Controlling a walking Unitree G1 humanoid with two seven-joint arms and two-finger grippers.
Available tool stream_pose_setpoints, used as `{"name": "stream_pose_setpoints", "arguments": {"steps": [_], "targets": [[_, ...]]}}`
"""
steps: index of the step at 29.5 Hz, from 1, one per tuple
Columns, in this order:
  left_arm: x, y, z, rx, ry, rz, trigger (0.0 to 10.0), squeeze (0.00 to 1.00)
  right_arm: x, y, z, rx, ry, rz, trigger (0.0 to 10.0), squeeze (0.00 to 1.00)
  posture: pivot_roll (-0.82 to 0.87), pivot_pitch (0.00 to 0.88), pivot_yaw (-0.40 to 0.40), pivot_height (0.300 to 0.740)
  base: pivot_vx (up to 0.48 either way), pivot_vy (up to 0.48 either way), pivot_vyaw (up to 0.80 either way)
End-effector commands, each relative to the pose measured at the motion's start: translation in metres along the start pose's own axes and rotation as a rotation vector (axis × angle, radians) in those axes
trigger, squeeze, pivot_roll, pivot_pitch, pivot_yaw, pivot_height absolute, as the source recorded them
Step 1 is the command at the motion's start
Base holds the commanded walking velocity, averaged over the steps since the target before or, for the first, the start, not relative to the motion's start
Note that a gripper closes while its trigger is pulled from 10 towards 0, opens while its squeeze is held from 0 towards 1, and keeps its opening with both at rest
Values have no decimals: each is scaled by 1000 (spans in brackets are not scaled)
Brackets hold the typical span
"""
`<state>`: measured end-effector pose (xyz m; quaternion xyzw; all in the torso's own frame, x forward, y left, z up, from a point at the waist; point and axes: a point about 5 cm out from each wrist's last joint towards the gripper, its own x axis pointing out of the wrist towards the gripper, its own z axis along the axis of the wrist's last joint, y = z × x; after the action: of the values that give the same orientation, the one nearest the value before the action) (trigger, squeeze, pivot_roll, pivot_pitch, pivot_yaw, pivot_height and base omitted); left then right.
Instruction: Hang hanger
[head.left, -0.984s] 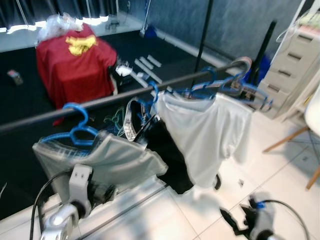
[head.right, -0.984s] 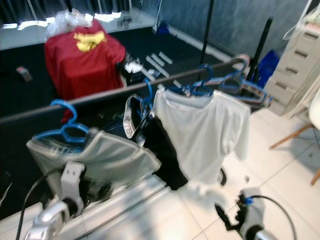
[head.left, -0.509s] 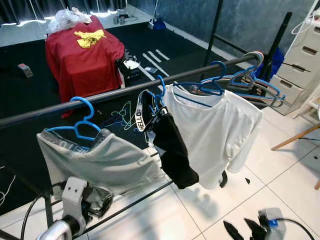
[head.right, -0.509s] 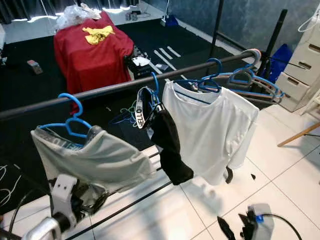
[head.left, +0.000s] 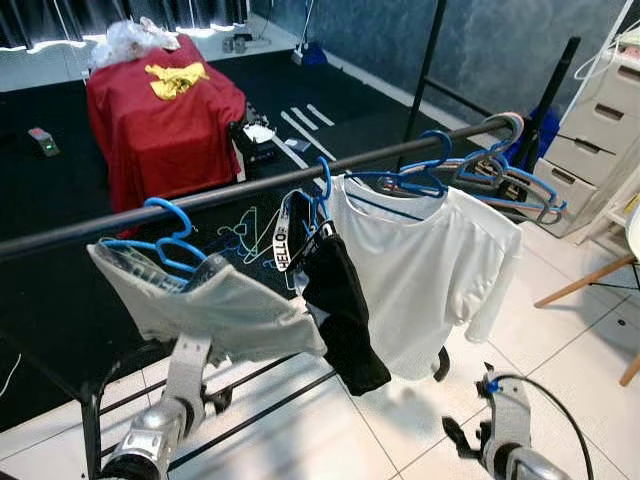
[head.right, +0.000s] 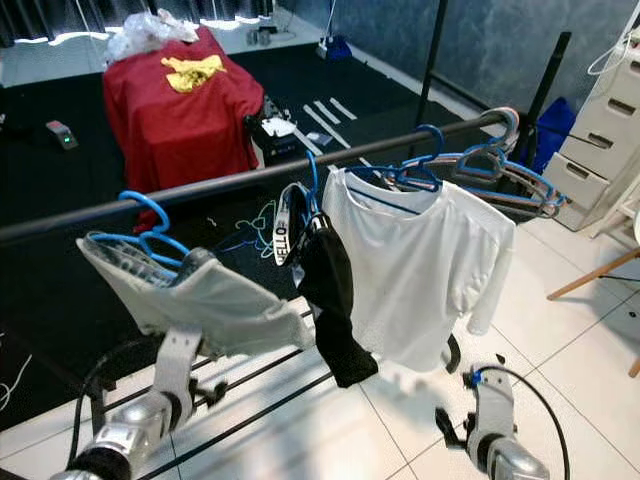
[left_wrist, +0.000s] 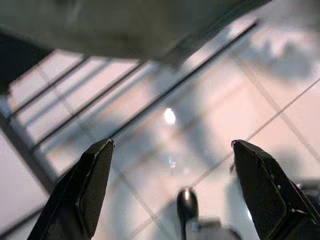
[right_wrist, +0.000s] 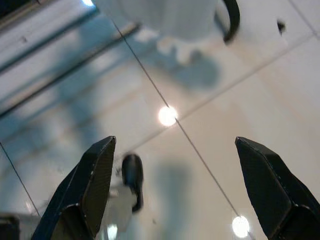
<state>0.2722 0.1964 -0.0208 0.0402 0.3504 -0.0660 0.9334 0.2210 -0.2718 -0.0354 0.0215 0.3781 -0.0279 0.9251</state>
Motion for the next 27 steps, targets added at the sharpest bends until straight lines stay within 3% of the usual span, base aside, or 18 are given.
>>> {"name": "stream_pose_setpoints", "arguments": {"steps": [1,4,8,10,11,12,15,20,22,27], "targets": [[-2,-6,-25,-8,105,-1,10000,0,-1,3,-16,-5,74,-6,10000,0,-14,57,-44,740,0,0,0],[-5,-5,-39,-33,148,17,10000,0,1,9,-20,-21,86,2,10000,0,-14,62,-44,740,0,0,0],[-4,-2,-33,-43,113,32,10000,0,2,11,-12,-4,44,13,10000,0,-12,68,-46,740,0,0,0],[-3,11,4,-92,-96,37,10000,0,4,15,15,26,-124,87,10000,0,-16,79,-49,740,0,0,0],[-3,11,4,-92,-96,37,10000,0,4,15,15,26,-124,87,10000,0,-16,79,-49,740,0,0,0],[-7,21,32,-106,-269,11,10000,0,1,17,32,8,-241,146,10000,0,-14,84,-50,740,0,0,0],[-22,30,44,-93,-423,5,10000,0,-9,20,37,-36,-341,208,10000,0,-14,97,-50,740,0,0,0],[-31,30,37,-52,-456,14,10000,0,-18,23,31,-64,-373,223,10000,0,-11,105,-51,740,0,0,0],[-42,20,20,-18,-477,16,10000,0,-30,22,20,-50,-395,198,10000,0,-17,114,-48,740,0,0,0],[-57,12,3,-14,-512,23,10000,0,-44,20,8,-30,-430,166,10000,0,-22,117,-44,740,0,0,0]]}}
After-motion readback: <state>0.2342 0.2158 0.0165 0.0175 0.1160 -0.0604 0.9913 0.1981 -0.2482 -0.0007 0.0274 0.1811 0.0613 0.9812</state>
